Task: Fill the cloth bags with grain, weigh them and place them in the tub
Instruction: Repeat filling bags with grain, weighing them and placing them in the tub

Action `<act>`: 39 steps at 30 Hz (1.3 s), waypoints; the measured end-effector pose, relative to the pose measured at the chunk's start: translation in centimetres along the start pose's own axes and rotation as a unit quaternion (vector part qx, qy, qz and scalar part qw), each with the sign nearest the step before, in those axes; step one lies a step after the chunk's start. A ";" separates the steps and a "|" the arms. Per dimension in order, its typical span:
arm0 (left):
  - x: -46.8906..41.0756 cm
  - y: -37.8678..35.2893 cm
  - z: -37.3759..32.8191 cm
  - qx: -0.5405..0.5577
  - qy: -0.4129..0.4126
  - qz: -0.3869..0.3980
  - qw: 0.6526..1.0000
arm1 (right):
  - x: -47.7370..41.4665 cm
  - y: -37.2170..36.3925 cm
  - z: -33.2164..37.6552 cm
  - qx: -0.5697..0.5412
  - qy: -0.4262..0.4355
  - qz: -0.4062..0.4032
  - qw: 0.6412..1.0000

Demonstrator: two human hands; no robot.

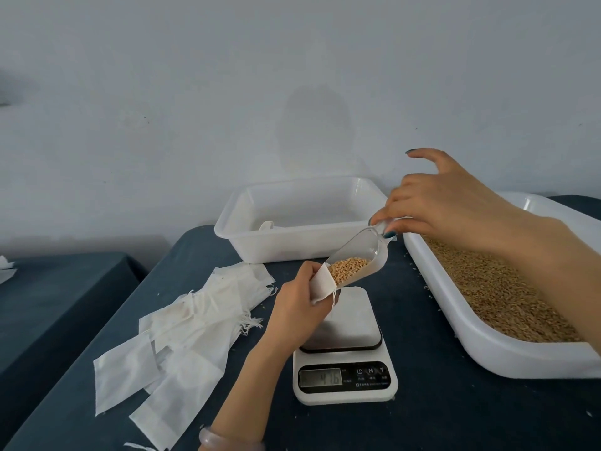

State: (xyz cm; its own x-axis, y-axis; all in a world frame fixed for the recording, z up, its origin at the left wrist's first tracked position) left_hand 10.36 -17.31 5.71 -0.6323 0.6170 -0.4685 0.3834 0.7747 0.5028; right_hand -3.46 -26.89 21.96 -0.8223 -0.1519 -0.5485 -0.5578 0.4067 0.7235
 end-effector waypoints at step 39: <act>-1.2 1.8 -1.3 0.113 0.024 0.008 0.993 | 14.3 -10.0 -10.9 -0.304 -0.530 0.077 0.788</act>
State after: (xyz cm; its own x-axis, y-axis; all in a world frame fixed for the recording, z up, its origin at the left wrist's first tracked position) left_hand 10.96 -16.83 8.13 -0.6547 0.6260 -0.4237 0.5308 0.7798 0.3320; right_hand -10.88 -42.97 11.44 -0.5079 0.8263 -0.2434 -0.6772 -0.2083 0.7058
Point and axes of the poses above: each hand's wrist, its own x-axis away from the middle knuckle, its own y-axis out of the back of the hand, z = x × y, the point moved 10 cm from there along -x, towards the middle knuckle, and after that the axes turned 11 degrees about -z, right-handed, at the moved point
